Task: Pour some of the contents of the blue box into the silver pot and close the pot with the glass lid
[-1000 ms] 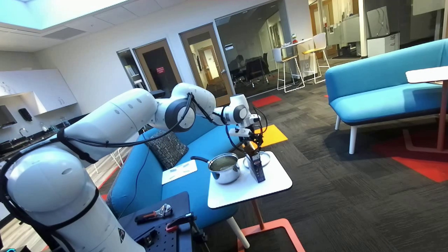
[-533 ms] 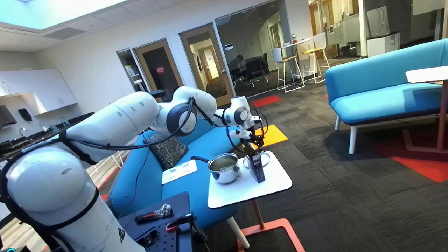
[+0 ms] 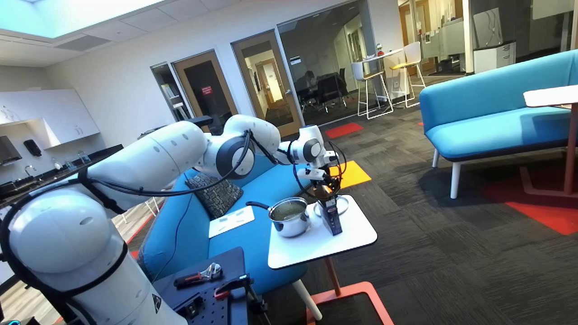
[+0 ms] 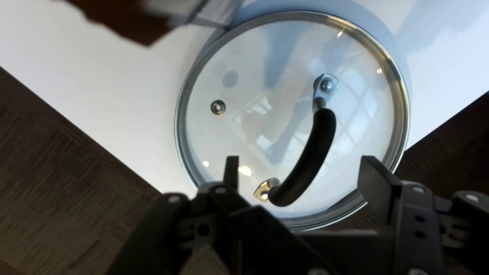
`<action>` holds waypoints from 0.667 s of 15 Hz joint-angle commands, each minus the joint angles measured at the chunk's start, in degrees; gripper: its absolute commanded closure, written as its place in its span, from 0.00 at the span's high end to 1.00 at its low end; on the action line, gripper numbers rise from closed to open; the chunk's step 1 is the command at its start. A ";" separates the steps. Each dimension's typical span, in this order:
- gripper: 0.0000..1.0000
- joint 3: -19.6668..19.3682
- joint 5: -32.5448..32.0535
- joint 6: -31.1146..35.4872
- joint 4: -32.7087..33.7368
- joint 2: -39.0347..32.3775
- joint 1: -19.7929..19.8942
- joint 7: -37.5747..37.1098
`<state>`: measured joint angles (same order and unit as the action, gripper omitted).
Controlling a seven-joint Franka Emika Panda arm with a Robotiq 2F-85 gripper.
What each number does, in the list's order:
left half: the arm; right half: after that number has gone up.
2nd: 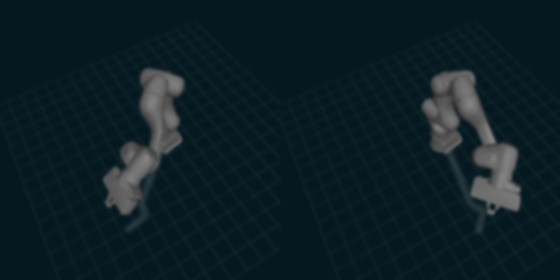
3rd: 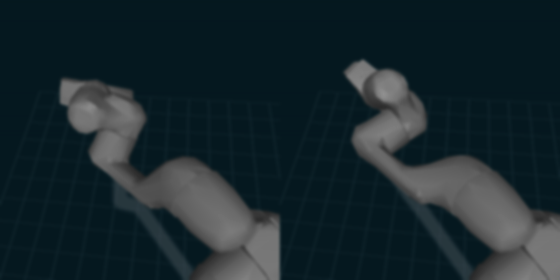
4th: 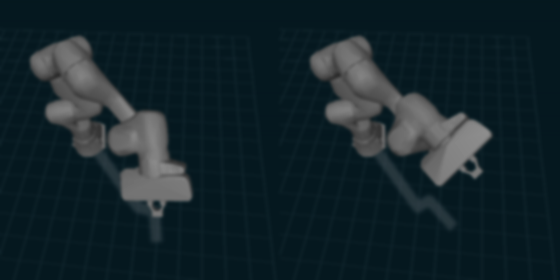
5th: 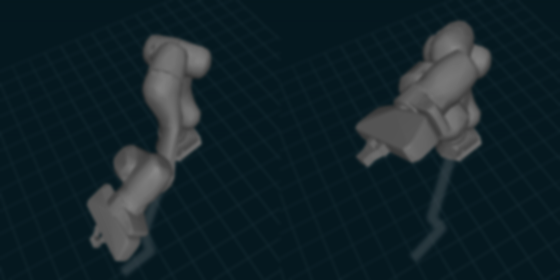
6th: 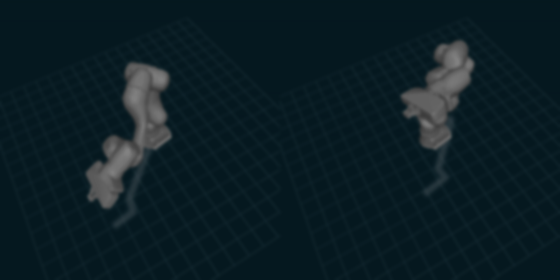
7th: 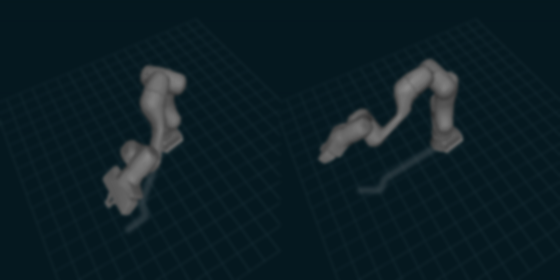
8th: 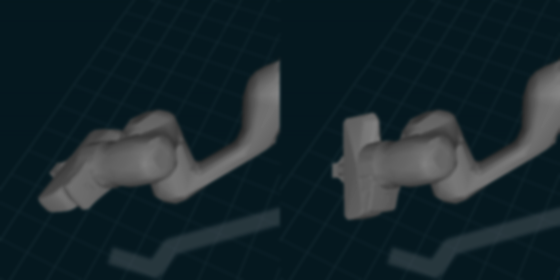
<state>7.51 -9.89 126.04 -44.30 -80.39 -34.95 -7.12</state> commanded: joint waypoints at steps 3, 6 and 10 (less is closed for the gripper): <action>0.36 -0.22 0.28 -2.74 3.96 -1.60 -0.17 -0.65; 0.14 -0.24 0.26 -2.72 4.29 -1.63 -0.06 -0.64; 0.02 0.03 0.41 -2.83 4.27 -1.22 0.18 -0.37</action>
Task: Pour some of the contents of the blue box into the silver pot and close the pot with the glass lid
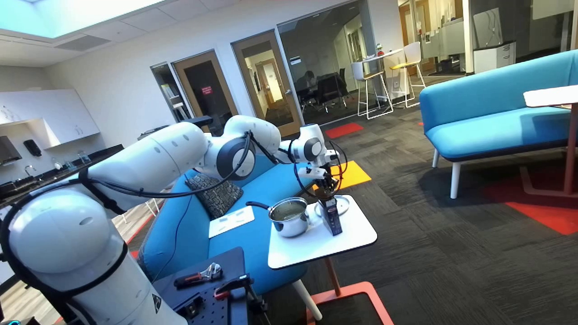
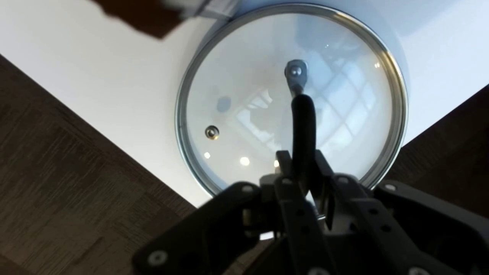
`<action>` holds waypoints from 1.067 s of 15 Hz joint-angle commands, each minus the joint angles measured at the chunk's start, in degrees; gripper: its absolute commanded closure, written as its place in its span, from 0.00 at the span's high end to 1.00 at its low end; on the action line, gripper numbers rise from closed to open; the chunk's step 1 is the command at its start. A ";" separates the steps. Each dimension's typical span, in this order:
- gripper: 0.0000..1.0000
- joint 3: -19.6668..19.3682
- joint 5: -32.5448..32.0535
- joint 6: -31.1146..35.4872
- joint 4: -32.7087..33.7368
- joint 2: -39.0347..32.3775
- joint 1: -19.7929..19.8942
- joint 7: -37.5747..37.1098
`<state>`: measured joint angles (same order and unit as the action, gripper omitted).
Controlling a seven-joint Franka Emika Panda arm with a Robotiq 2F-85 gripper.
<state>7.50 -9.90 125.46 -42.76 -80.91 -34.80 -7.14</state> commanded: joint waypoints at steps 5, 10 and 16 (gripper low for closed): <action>0.04 0.03 0.27 -1.89 1.56 1.78 0.59 -0.23; 0.04 -0.16 -0.20 -3.07 0.61 4.66 0.96 0.15; 0.04 -0.54 -0.89 -4.87 -3.13 10.71 1.10 -0.19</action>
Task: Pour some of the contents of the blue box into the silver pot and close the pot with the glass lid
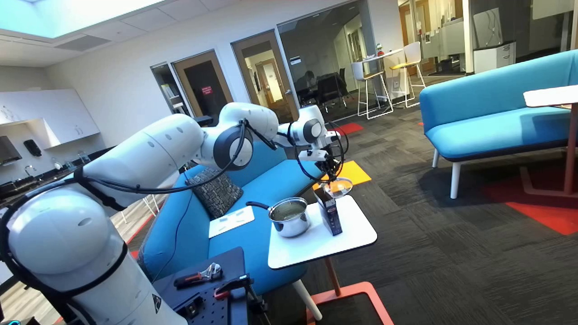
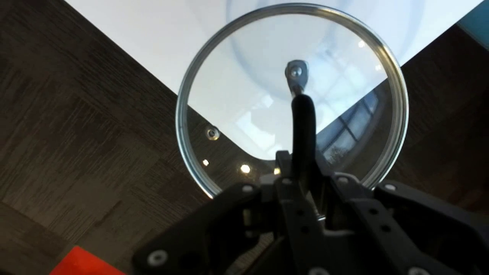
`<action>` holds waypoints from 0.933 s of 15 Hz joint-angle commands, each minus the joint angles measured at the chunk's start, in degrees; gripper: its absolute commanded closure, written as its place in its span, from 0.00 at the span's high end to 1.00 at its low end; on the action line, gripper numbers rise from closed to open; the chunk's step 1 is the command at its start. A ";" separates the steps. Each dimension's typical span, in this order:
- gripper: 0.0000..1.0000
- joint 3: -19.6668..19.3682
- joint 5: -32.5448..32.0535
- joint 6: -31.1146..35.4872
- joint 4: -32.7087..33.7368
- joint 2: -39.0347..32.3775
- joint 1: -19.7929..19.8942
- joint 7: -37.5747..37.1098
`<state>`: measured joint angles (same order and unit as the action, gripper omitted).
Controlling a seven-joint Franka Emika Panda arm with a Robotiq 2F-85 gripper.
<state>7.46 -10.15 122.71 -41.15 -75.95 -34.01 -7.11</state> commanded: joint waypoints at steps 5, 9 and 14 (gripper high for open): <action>0.04 -0.70 -0.82 -1.44 -9.00 11.23 0.38 -0.08; 0.04 0.35 -0.08 -1.88 -16.80 17.45 0.71 0.71; 0.04 0.60 -0.64 1.06 -28.85 25.32 -0.35 -1.07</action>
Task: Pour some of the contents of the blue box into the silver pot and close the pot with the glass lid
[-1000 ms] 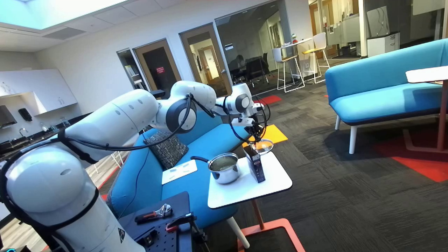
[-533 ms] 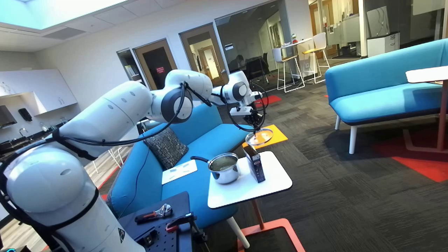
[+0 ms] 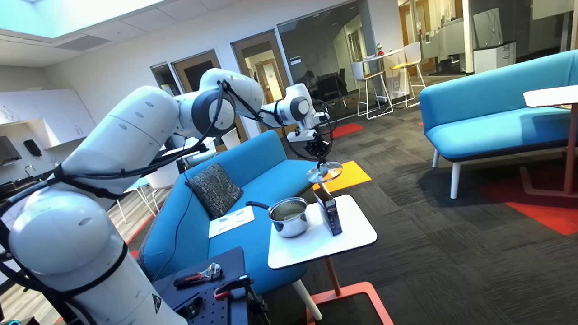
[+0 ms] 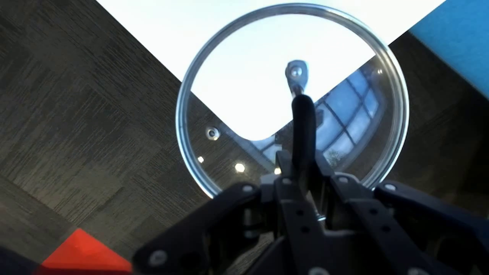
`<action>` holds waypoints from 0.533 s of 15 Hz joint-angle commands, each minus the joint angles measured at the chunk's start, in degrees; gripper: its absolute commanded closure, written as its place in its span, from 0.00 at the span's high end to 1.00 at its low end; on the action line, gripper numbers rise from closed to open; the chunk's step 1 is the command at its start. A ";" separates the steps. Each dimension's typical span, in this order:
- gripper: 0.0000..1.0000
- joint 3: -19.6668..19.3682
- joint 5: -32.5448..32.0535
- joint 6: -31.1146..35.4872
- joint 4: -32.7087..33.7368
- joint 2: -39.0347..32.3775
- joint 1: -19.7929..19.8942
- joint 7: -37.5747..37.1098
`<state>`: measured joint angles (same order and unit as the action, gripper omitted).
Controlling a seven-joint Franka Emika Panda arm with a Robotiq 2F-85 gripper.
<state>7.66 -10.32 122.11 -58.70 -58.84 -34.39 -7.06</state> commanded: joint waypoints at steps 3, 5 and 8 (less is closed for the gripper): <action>0.04 1.22 -0.21 4.46 -18.43 12.57 -0.06 -1.32; 0.04 1.67 -0.09 6.65 -23.34 15.45 -0.12 -1.61; 0.04 2.29 0.15 10.49 -30.98 19.66 -0.13 -2.83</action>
<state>9.28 -10.30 128.39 -78.33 -46.91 -35.03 -7.77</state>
